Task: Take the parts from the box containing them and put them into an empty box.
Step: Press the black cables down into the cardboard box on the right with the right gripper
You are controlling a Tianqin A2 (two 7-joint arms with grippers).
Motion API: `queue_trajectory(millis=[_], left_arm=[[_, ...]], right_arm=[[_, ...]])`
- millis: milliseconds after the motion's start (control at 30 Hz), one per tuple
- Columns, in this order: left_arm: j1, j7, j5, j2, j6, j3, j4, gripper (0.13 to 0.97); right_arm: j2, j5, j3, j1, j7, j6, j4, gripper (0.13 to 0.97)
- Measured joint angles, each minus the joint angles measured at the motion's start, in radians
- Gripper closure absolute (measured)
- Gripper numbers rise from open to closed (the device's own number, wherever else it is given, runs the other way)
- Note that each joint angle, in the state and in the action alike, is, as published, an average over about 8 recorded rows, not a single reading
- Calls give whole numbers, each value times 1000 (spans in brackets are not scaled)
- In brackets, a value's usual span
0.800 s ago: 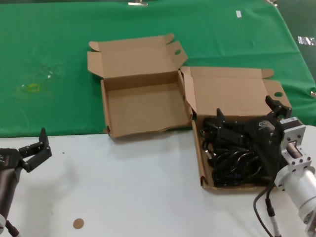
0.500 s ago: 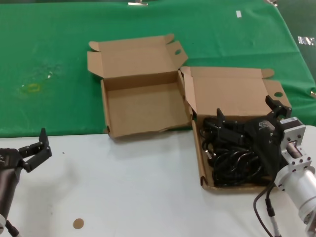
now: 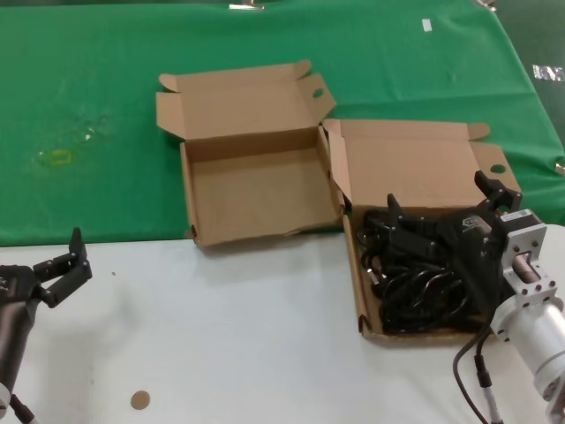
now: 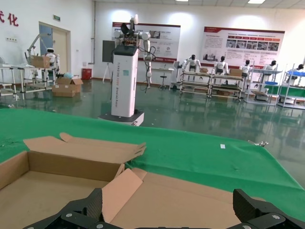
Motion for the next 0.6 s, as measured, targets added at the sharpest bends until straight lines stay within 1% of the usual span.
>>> queue_trajectory(millis=[167, 300, 333, 467, 567, 600], left_arm=[[0, 0, 0, 0, 0, 0, 0, 180], [0, 0, 0, 0, 0, 0, 0, 180], [0, 0, 0, 0, 0, 0, 0, 195], [0, 0, 0, 0, 0, 0, 0, 255], [0, 0, 0, 0, 0, 0, 0, 300], [0, 0, 0, 0, 0, 0, 0, 300]], right_arm=[[10, 4, -14, -1, 5, 10, 4, 129], [31, 10, -36, 1, 12, 19, 9, 129], [40, 13, -44, 3, 14, 22, 10, 129], [108, 38, -94, 23, 29, 34, 9, 129], [189, 64, -152, 53, 48, 37, 6, 129], [219, 70, -172, 66, 57, 33, 4, 129]])
